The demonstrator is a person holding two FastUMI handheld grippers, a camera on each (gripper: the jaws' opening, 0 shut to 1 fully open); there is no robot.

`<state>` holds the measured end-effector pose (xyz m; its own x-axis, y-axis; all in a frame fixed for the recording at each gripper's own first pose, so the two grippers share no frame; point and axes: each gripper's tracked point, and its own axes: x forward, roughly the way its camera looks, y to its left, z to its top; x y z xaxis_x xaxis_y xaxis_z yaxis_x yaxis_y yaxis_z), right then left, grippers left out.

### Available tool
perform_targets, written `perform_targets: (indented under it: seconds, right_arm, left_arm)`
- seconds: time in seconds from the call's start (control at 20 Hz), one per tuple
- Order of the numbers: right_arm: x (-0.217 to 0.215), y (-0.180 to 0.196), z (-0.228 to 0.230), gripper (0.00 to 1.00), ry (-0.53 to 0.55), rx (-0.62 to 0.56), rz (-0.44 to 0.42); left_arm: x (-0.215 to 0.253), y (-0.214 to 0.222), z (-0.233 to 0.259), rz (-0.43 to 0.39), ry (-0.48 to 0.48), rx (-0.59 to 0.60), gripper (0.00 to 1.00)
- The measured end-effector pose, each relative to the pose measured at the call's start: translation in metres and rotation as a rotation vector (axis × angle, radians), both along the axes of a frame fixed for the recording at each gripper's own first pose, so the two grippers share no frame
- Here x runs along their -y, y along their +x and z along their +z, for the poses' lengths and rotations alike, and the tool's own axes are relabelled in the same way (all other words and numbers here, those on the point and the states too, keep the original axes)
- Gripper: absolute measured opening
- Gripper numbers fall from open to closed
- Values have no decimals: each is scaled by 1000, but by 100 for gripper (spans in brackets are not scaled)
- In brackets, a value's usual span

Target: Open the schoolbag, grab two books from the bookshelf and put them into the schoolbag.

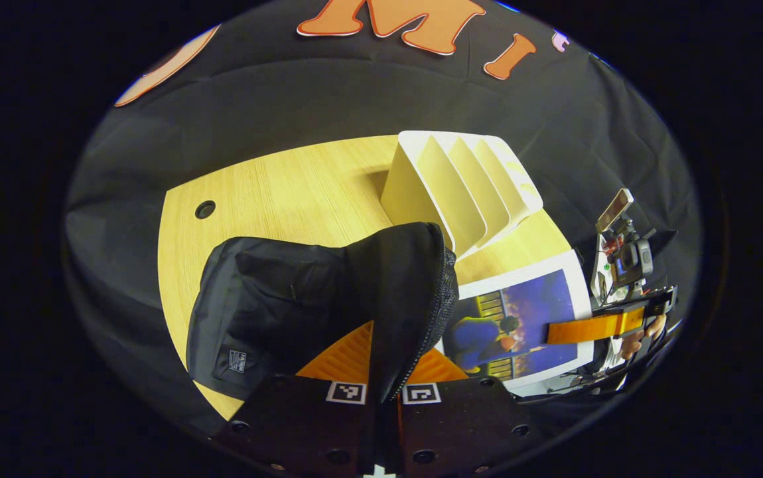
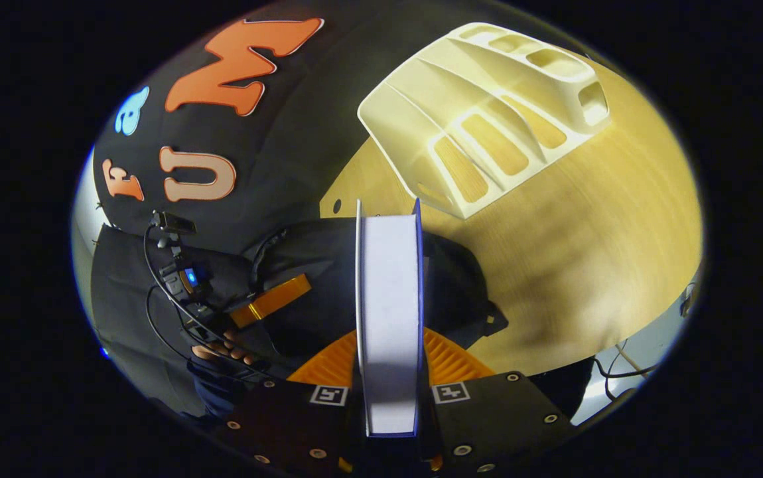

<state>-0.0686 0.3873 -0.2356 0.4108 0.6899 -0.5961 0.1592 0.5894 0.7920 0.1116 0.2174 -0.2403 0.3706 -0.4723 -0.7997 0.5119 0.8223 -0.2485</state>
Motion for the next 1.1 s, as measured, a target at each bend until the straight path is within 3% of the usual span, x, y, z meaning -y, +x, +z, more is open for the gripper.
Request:
perform_targets:
  seconds: [0.55,1.1]
  right_arm:
    - [-64,22,-36,31,156,-6,-34]
    - [-118,53,-60,31,223,56,-119]
  left_arm:
    - [7,-1,3,15,-46,-5,6]
    - [20,-10,5,6,-93,-10,6]
